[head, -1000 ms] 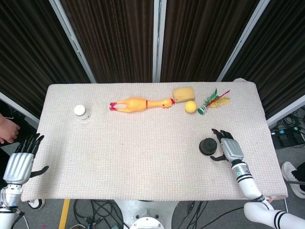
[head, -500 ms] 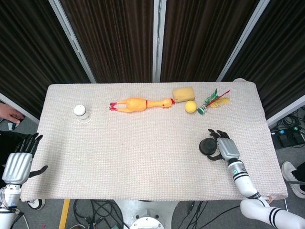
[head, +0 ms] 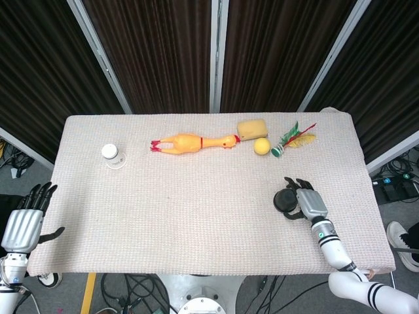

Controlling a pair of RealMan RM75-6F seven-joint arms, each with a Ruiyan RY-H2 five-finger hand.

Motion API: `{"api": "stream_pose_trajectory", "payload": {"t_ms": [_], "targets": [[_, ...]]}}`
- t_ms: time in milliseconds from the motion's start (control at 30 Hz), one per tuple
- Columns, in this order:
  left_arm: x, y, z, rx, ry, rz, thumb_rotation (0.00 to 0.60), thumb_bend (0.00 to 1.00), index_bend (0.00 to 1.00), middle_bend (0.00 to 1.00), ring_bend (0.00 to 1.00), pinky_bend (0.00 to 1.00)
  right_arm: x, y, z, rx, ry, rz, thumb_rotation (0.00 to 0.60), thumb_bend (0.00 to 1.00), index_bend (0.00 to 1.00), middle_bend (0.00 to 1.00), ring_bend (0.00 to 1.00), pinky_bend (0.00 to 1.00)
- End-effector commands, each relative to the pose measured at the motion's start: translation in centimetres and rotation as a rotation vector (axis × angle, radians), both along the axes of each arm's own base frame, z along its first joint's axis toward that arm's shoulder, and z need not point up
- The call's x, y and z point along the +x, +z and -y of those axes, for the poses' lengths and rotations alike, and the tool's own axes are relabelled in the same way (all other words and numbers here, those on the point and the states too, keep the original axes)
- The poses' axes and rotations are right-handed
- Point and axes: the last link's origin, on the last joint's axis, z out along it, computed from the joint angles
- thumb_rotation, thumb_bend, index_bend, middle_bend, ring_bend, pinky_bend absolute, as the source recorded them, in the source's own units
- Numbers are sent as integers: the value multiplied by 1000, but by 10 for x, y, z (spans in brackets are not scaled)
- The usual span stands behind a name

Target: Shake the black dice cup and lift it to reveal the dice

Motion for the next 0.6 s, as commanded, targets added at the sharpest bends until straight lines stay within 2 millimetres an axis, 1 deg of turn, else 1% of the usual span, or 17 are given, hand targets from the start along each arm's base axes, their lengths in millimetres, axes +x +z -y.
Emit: {"api": "stream_pose_trajectory", "payload": {"t_ms": [33,400,467,600], "targets": [[0,0,0,4,-5,1,600,133,34,31,0,180,0,-1,0,7,-2,-1,600,97,0,214,0,0],[0,0,0,7,-2,4,600,132,36,31,0,181,1,-2,0,2,12,-8,600,117,1,249,0,0],[-1,0,0,7,-1,5,600,132,36,31,0,181,1,-1,0,-4,16,-8,600,132,22,267,0,0],[-2,0,1,6,0,6,600,132,37,32,0,180,1,-1,0,-10,15,-11,600,159,99,290,0,0]]}}
